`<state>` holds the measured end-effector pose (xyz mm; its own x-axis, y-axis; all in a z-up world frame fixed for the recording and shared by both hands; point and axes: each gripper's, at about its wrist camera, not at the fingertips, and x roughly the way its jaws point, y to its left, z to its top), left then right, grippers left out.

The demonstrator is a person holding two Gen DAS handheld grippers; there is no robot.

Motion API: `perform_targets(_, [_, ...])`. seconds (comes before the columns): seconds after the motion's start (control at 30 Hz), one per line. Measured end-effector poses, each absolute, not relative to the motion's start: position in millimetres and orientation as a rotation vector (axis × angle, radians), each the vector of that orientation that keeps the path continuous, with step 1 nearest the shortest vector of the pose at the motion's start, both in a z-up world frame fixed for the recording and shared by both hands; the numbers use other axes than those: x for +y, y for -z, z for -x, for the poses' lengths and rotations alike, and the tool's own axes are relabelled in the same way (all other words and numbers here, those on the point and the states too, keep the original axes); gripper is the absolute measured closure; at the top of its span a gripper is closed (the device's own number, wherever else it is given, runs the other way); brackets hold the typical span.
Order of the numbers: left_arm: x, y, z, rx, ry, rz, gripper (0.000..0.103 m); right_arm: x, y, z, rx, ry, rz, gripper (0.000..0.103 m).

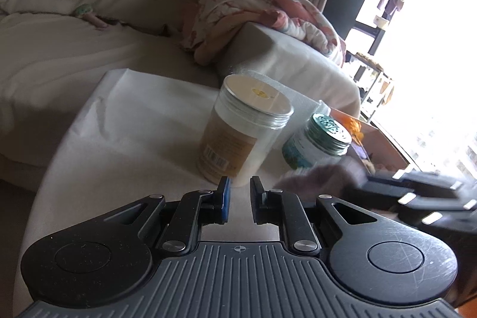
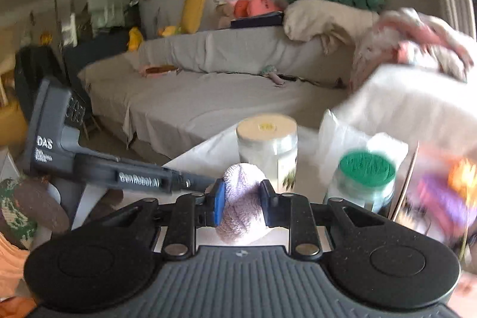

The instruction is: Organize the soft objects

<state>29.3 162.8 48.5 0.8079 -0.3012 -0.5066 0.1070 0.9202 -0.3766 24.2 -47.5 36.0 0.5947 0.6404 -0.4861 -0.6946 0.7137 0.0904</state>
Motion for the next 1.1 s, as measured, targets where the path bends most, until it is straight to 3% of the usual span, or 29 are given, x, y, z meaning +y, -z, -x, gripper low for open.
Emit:
perform_targets(0.23, [147.4,-48.1,-27.5,0.624,0.337,0.292,0.088,-72.2,-9.5,-16.7,0.676,-0.764,0.124,0.073])
perform_targets(0.3, [139.5,-46.4,-32.2,0.656,0.386,0.314,0.088,-84.6,-10.9,-1.9,0.677,-0.759,0.127,0.058])
perform_targets(0.37, [132.1,-48.4,-37.7,0.679,0.426,0.337,0.088,-92.1,-14.4,6.0,0.651,-0.739,0.15,0.051])
perform_targets(0.77, [96.2,-60.4,-44.8,0.718,0.416,0.257,0.087,-92.2,-79.3,-26.7,0.443,-0.565,0.37,0.048])
perform_targets(1.1, [82.2,-60.3,-63.9,0.829,0.369,0.175,0.086,-1.5,-92.4,-192.4,0.771,-0.551,0.403,0.049])
